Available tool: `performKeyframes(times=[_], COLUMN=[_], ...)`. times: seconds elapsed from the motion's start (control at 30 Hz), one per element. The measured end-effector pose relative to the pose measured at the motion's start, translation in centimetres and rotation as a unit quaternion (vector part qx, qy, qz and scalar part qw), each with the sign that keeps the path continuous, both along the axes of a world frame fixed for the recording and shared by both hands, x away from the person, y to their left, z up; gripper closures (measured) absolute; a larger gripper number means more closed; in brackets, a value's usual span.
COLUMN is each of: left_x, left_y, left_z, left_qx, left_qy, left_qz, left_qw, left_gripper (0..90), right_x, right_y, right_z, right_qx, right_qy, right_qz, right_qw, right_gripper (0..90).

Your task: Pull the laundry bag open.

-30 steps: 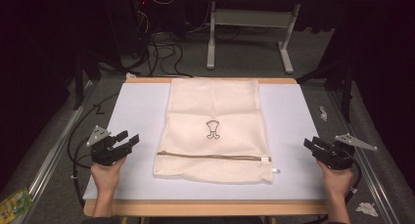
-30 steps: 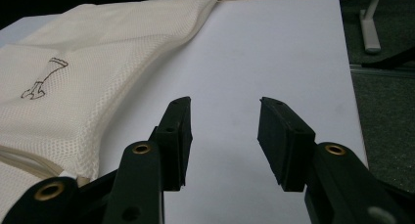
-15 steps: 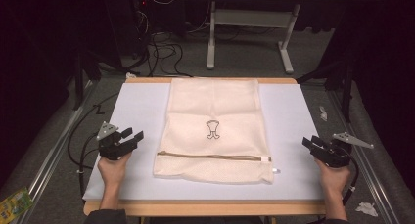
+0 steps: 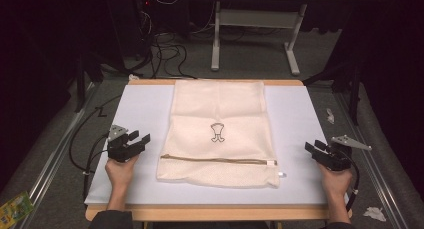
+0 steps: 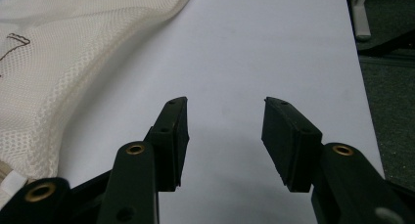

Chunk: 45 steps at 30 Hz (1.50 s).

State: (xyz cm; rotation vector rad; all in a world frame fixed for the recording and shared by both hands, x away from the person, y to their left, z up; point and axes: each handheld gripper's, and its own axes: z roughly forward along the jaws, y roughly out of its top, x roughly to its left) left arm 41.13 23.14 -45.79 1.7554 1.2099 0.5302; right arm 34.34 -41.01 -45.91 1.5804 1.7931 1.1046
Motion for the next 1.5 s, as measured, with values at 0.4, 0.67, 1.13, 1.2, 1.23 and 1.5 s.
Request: performKeyframes(times=[0.4,0.67,1.13,1.2,1.23,1.5], left_x=[0.9,1.2,1.7,1.8,1.8,1.9], left_y=[-0.5,-0.7,-1.0,-1.0,-1.1,-1.2], left_z=[-1.0,-1.5,-2.1,-2.2,-2.3,-2.5], left_qx=[0.017,0.022,0.035,0.039,0.039,0.042], left_qy=[0.015,0.015,0.02,0.021,0.022,0.024], left_qz=[0.003,0.009,0.021,0.022,0.021,0.022], left_qw=[0.9998,0.9996,0.999,0.9988,0.9987,0.9986], left_gripper=[46.0,45.9,45.9,45.9,45.9,45.8], right_x=[0.9,1.4,2.0,2.0,2.0,2.1], right_y=[0.7,1.2,2.0,2.0,2.0,2.0], right_z=[-0.6,-1.0,-1.3,-1.4,-1.4,-1.5], right_qx=[-0.017,-0.031,-0.043,-0.042,-0.042,-0.042], right_qy=[0.008,0.017,0.029,0.027,0.029,0.032], right_qz=[0.0,0.002,0.002,0.002,0.0,-0.001], right_qw=[0.9998,0.9994,0.9986,0.9987,0.9987,0.9986], right_gripper=[53.2,53.2,53.1,52.9,52.9,52.6])
